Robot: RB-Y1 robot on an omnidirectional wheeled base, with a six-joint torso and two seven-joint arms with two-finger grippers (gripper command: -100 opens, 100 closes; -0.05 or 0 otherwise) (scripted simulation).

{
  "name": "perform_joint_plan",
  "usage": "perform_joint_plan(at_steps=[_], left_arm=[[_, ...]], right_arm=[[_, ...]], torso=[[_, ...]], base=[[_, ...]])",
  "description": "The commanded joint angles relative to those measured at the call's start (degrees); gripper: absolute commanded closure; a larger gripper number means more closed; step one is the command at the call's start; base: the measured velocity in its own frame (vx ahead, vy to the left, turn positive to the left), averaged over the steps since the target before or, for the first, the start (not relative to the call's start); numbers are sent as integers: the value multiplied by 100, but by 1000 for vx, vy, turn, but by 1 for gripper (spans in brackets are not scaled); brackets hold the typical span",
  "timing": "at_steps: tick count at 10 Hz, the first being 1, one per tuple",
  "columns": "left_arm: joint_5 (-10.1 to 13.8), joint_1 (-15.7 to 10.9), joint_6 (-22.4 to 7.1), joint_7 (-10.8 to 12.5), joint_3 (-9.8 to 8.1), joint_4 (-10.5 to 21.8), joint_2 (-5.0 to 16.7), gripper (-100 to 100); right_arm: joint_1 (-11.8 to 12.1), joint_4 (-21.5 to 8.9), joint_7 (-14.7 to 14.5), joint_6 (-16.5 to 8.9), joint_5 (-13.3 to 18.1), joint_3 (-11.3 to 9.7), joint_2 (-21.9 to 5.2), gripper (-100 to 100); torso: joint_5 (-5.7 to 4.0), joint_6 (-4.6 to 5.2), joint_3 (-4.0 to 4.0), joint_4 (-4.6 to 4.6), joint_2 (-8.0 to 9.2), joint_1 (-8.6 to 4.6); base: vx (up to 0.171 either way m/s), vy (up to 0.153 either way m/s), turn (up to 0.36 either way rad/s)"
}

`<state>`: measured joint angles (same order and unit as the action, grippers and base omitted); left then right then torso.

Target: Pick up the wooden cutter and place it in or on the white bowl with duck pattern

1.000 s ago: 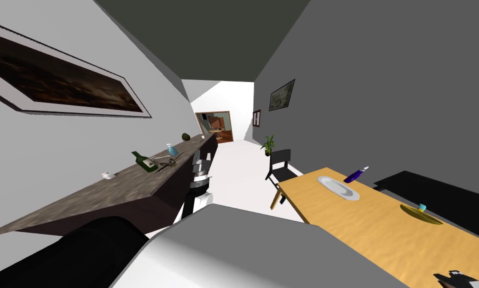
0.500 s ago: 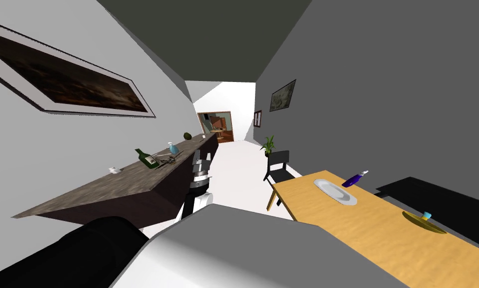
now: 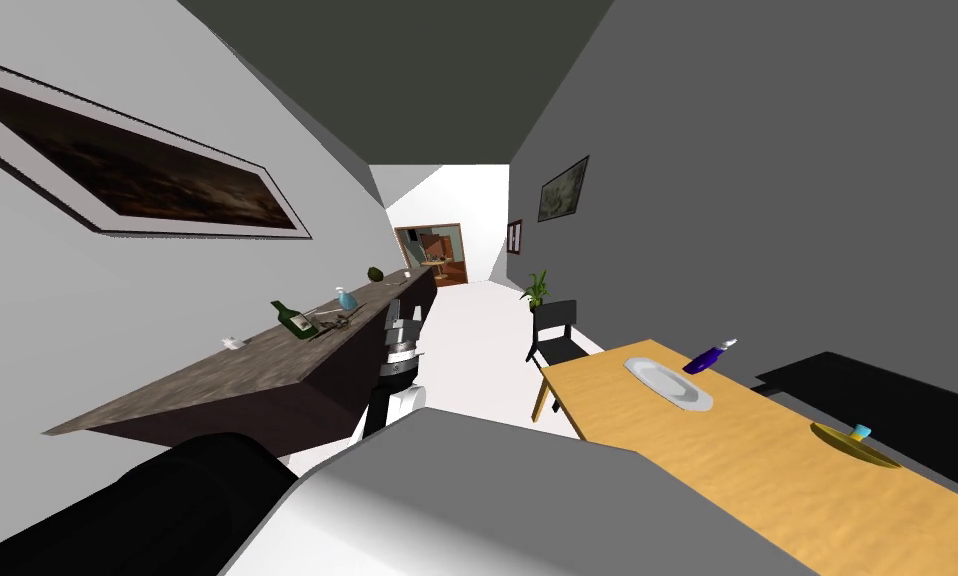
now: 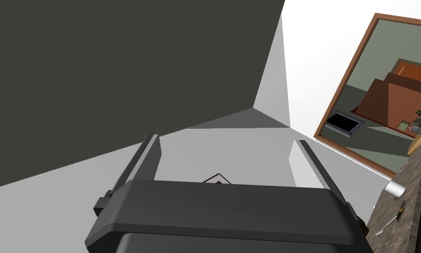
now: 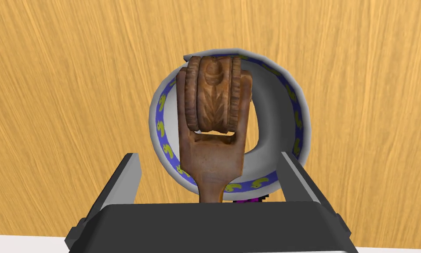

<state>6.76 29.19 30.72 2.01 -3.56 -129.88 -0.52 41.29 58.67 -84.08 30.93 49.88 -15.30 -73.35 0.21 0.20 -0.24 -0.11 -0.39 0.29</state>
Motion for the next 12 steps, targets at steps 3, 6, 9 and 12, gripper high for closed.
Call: perform_joint_plan(at_steps=[3,6,9,12], left_arm=[[0,0,0,0,0,0,0,0],[0,-2,0,0,1,0,0,0],[0,-3,-1,0,1,0,-1,0],[0,-2,-1,0,1,0,0,0]], right_arm=[[0,0,0,0,0,0,0,-100],[-104,-304,179,187,-232,-101,-94,-100],[-260,-761,448,467,-580,-253,-234,-100],[-364,-1066,627,654,-811,-354,-328,-100]], torso=[[1,0,0,0,1,3],[1,-7,10,3,19,2],[6,-1,46,18,80,17],[3,1,38,15,64,10]], base=[[0,0,0],[-86,5,201],[-239,51,350],[-168,42,223]])
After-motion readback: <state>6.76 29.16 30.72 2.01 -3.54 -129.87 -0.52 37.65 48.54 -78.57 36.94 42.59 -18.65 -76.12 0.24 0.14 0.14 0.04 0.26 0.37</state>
